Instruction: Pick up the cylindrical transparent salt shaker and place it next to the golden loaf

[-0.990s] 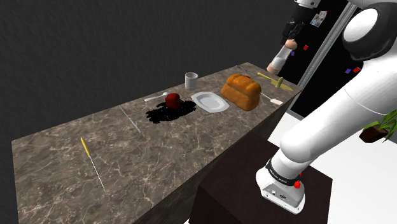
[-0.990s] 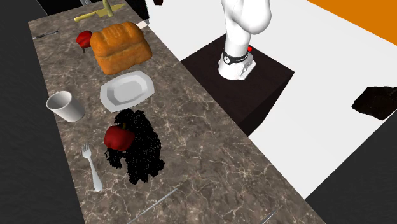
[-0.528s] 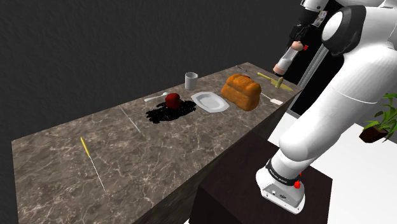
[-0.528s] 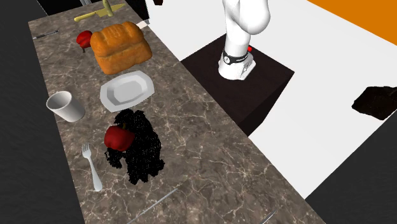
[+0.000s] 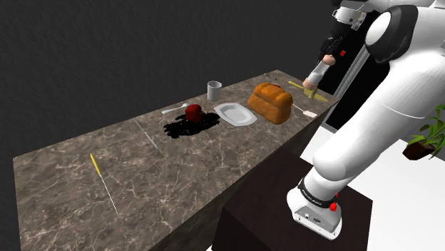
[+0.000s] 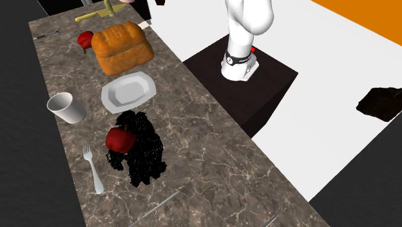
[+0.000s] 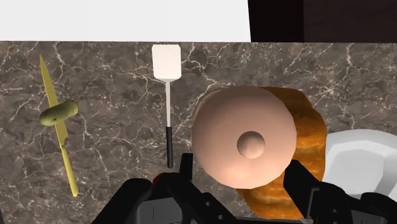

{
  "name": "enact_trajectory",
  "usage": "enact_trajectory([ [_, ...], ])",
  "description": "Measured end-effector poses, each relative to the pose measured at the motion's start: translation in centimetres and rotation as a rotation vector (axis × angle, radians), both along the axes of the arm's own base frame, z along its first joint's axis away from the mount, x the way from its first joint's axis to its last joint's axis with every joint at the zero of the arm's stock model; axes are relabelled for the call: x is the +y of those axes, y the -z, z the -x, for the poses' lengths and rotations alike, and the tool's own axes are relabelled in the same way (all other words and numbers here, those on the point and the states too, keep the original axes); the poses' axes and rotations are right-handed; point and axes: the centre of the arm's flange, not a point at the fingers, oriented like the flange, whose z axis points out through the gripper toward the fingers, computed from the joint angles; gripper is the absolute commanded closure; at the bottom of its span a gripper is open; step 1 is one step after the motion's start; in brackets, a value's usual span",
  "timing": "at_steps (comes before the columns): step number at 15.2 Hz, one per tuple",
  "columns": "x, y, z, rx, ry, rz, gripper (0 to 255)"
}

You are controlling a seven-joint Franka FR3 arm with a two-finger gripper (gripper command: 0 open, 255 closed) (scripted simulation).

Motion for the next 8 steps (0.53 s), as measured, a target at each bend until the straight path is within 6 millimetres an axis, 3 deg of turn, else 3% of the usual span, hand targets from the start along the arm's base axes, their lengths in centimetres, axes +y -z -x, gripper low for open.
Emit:
enact_trajectory([
  [8,0.0,4.2,0.1,0.000,0.000,0.000,255],
])
